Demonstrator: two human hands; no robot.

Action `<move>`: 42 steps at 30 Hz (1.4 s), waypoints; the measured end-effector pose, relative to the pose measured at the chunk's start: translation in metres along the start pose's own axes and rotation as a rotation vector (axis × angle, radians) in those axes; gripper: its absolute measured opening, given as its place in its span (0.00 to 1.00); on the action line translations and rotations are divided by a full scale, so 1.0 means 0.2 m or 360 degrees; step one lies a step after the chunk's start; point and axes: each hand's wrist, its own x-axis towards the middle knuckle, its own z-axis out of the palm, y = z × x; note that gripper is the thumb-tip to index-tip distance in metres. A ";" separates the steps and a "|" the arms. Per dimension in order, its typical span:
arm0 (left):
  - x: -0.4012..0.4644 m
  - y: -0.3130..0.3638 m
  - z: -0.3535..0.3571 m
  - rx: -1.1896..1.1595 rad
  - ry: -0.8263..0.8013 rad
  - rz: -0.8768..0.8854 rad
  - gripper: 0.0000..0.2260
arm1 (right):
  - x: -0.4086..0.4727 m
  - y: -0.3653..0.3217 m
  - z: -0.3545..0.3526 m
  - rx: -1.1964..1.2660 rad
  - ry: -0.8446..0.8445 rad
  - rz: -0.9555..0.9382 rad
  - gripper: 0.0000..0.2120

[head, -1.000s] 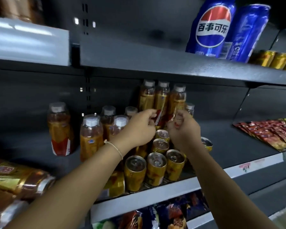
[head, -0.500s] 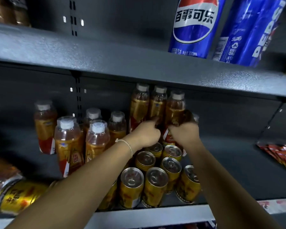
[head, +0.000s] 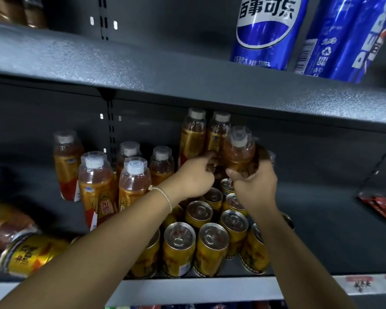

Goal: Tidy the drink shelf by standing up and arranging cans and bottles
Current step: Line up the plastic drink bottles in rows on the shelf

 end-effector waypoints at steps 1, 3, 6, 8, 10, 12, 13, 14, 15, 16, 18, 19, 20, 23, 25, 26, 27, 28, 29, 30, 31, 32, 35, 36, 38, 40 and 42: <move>-0.02 0.00 -0.02 -0.0016 0.0010 0.0020 0.27 | -0.03 -0.01 0.00 -0.0002 -0.0001 -0.0022 0.35; -0.08 0.00 -0.06 -0.0045 0.0011 0.0077 0.26 | -0.08 -0.06 0.00 -0.0020 -0.0022 -0.0053 0.34; -0.19 -0.04 -0.14 -0.0012 -0.0032 0.0106 0.28 | -0.15 -0.16 0.01 -0.0127 -0.0056 -0.0151 0.28; -0.27 -0.08 -0.20 0.0048 -0.0082 0.0077 0.30 | -0.20 -0.26 0.04 -0.0208 -0.0074 -0.0225 0.26; -0.35 -0.12 -0.27 0.0017 -0.0147 0.0038 0.33 | -0.26 -0.36 0.07 -0.0250 -0.0104 -0.0294 0.26; -0.44 -0.13 -0.34 -0.0029 -0.0181 0.0019 0.34 | -0.31 -0.45 0.10 -0.0245 -0.0158 -0.0334 0.28; -0.50 -0.13 -0.39 -0.0051 -0.0187 0.0003 0.35 | -0.34 -0.50 0.12 -0.0223 -0.0183 -0.0341 0.29; -0.55 -0.13 -0.43 -0.0092 -0.0197 -0.0010 0.36 | -0.37 -0.55 0.14 -0.0204 -0.0202 -0.0345 0.30; -0.61 -0.13 -0.48 -0.0145 -0.0208 -0.0017 0.35 | -0.40 -0.61 0.15 -0.0201 -0.0218 -0.0350 0.31; -0.67 -0.14 -0.51 -0.0195 -0.0218 -0.0017 0.35 | -0.43 -0.66 0.18 -0.0205 -0.0241 -0.0358 0.32; -0.80 -0.14 -0.59 -0.0259 -0.0239 -0.0035 0.34 | -0.49 -0.78 0.23 -0.0198 -0.0325 -0.0372 0.30; -0.86 -0.15 -0.63 -0.0304 -0.0253 -0.0046 0.34 | -0.53 -0.84 0.26 -0.0188 -0.0374 -0.0359 0.28; -0.92 -0.16 -0.67 -0.0362 -0.0260 -0.0058 0.35 | -0.56 -0.89 0.29 -0.0180 -0.0424 -0.0330 0.29; -1.09 -0.22 -0.81 -0.0563 -0.0248 -0.0108 0.30 | -0.68 -1.05 0.42 -0.0091 -0.0524 -0.0171 0.30; -1.22 -0.26 -0.91 -0.0594 -0.0204 -0.0119 0.28 | -0.76 -1.14 0.51 -0.0003 -0.0556 -0.0081 0.26; -1.28 -0.28 -0.95 -0.0601 -0.0167 -0.0140 0.28 | -0.80 -1.19 0.56 0.0029 -0.0582 -0.0051 0.27; -1.33 -0.30 -1.00 -0.0617 -0.0121 -0.0163 0.29 | -0.83 -1.23 0.61 0.0060 -0.0616 -0.0028 0.29; -1.39 -0.32 -1.05 -0.0635 -0.0074 -0.0187 0.31 | -0.87 -1.28 0.67 0.0095 -0.0656 -0.0002 0.31; -1.45 -0.35 -1.10 -0.0647 -0.0029 -0.0210 0.32 | -0.91 -1.32 0.73 0.0139 -0.0696 0.0027 0.32; -1.50 -0.37 -1.16 -0.0659 0.0002 -0.0231 0.32 | -0.95 -1.37 0.78 0.0193 -0.0739 0.0058 0.33; -1.56 -0.40 -1.22 -0.0675 0.0023 -0.0240 0.30 | -0.99 -1.42 0.83 0.0250 -0.0784 0.0082 0.34; -1.62 -0.42 -1.29 -0.0687 0.0041 -0.0250 0.27 | -1.04 -1.46 0.89 0.0305 -0.0825 0.0098 0.34; -1.79 -0.48 -1.48 -0.0727 0.0115 -0.0294 0.23 | -1.15 -1.59 1.04 0.0429 -0.0930 0.0157 0.31; -1.84 -0.49 -1.54 -0.0736 0.0141 -0.0298 0.23 | -1.19 -1.64 1.09 0.0453 -0.0970 0.0172 0.31; -1.93 -0.52 -1.65 -0.0735 0.0206 -0.0313 0.20 | -1.26 -1.72 1.17 0.0479 -0.1077 0.0192 0.28; -2.01 -0.55 -1.75 -0.0713 0.0279 -0.0336 0.19 | -1.31 -1.80 1.26 0.0513 -0.1175 0.0216 0.26; -2.08 -0.59 -1.84 -0.0701 0.0379 -0.0378 0.23 | -1.35 -1.86 1.35 0.0537 -0.1269 0.0217 0.26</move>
